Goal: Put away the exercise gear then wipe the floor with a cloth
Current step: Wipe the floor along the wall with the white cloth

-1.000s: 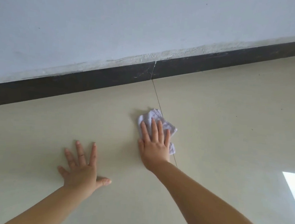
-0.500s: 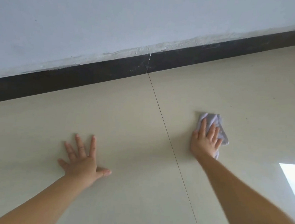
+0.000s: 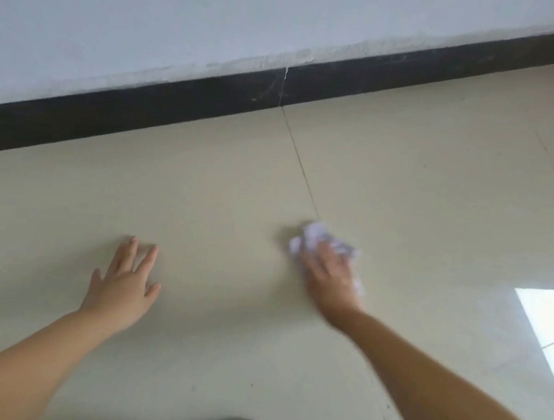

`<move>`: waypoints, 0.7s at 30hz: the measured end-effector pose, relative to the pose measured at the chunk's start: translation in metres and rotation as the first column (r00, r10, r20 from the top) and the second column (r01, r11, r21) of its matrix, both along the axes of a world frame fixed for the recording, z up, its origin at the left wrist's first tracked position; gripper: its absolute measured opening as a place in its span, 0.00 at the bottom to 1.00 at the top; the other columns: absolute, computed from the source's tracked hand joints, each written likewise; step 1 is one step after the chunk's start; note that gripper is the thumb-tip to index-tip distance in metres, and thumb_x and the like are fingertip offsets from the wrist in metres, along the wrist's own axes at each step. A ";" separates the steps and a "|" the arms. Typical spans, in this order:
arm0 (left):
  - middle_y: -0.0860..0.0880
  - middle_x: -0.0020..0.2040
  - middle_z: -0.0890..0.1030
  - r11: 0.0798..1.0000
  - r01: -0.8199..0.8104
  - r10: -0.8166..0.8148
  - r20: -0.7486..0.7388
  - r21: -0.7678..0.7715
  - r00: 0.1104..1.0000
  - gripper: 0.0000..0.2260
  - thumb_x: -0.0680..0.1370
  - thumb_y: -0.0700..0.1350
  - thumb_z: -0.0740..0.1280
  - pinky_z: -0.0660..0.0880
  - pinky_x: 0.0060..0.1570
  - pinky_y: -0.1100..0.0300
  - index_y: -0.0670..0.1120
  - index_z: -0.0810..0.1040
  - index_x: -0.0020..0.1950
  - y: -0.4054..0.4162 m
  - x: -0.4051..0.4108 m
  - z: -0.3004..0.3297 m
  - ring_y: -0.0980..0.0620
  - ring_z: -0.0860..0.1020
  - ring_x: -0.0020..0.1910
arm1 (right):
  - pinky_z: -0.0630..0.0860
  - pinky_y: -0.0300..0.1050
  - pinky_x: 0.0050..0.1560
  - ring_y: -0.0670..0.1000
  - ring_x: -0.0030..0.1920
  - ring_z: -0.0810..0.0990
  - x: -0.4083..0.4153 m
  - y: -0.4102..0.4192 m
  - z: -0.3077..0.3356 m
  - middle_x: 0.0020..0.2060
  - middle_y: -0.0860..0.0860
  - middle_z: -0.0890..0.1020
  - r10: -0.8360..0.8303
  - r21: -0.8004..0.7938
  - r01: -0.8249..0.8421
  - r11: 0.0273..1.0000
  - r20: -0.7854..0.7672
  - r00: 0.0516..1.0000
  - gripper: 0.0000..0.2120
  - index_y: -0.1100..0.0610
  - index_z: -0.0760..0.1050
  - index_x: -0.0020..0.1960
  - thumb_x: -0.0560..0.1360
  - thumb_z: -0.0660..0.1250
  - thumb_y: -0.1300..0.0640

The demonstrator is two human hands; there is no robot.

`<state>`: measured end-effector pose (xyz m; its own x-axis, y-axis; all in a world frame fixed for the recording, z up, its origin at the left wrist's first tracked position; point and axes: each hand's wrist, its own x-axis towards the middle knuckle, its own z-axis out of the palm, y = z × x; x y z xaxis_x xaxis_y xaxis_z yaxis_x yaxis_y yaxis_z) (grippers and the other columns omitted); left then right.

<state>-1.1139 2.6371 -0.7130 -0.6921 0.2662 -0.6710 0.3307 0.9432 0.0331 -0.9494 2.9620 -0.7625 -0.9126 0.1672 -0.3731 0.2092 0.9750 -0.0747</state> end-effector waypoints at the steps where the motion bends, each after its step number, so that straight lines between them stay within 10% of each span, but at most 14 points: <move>1: 0.47 0.77 0.36 1.000 -0.003 0.003 0.004 -0.015 1.000 0.31 0.81 0.54 0.55 0.55 0.72 0.43 0.53 0.41 0.78 -0.013 0.012 0.002 0.48 0.39 0.77 | 0.45 0.61 0.72 0.58 0.77 0.47 0.015 0.028 0.004 0.77 0.54 0.40 -0.217 -0.022 0.216 0.976 -0.016 0.976 0.39 0.47 0.38 0.77 0.73 0.55 0.47; 5: 0.45 0.77 0.35 0.999 -0.033 0.033 0.018 -0.037 0.999 0.31 0.81 0.54 0.54 0.54 0.72 0.43 0.52 0.39 0.78 -0.056 0.048 0.005 0.47 0.39 0.77 | 0.41 0.60 0.74 0.56 0.77 0.39 0.053 0.078 0.035 0.77 0.56 0.41 -0.821 -0.135 0.826 0.548 0.102 0.561 0.27 0.49 0.45 0.78 0.81 0.49 0.56; 9: 0.46 0.77 0.35 0.997 -0.081 0.081 0.018 -0.013 0.997 0.30 0.81 0.53 0.53 0.51 0.73 0.43 0.53 0.39 0.78 -0.079 0.063 0.010 0.48 0.39 0.77 | 0.36 0.57 0.74 0.54 0.77 0.37 0.049 -0.006 0.027 0.77 0.53 0.41 -0.825 -0.170 0.817 0.552 0.034 0.564 0.29 0.49 0.45 0.78 0.81 0.51 0.60; 14: 0.46 0.78 0.38 0.995 -0.102 0.102 -0.013 0.019 0.995 0.29 0.81 0.53 0.53 0.52 0.73 0.44 0.51 0.42 0.78 -0.088 0.064 0.014 0.48 0.40 0.77 | 0.50 0.66 0.73 0.59 0.76 0.41 0.038 -0.184 0.003 0.77 0.52 0.43 -0.152 -0.248 0.122 0.961 -0.108 0.982 0.44 0.46 0.43 0.77 0.70 0.62 0.66; 17: 0.46 0.78 0.40 0.989 -0.142 0.143 -0.024 0.030 0.989 0.29 0.81 0.53 0.54 0.53 0.73 0.45 0.51 0.43 0.78 -0.085 0.058 0.019 0.49 0.42 0.77 | 0.39 0.62 0.73 0.52 0.72 0.28 0.018 -0.242 -0.002 0.77 0.48 0.43 0.360 -0.332 -0.376 0.865 -0.112 0.926 0.42 0.45 0.45 0.77 0.72 0.67 0.56; 21: 0.44 0.79 0.45 0.966 -0.236 0.243 -0.065 0.103 0.968 0.27 0.81 0.51 0.55 0.55 0.73 0.46 0.49 0.48 0.78 -0.088 0.042 0.026 0.47 0.46 0.78 | 0.26 0.52 0.71 0.50 0.74 0.33 -0.038 -0.231 0.006 0.77 0.49 0.44 0.635 -0.426 -0.617 0.661 -0.120 0.763 0.43 0.49 0.52 0.77 0.69 0.56 0.77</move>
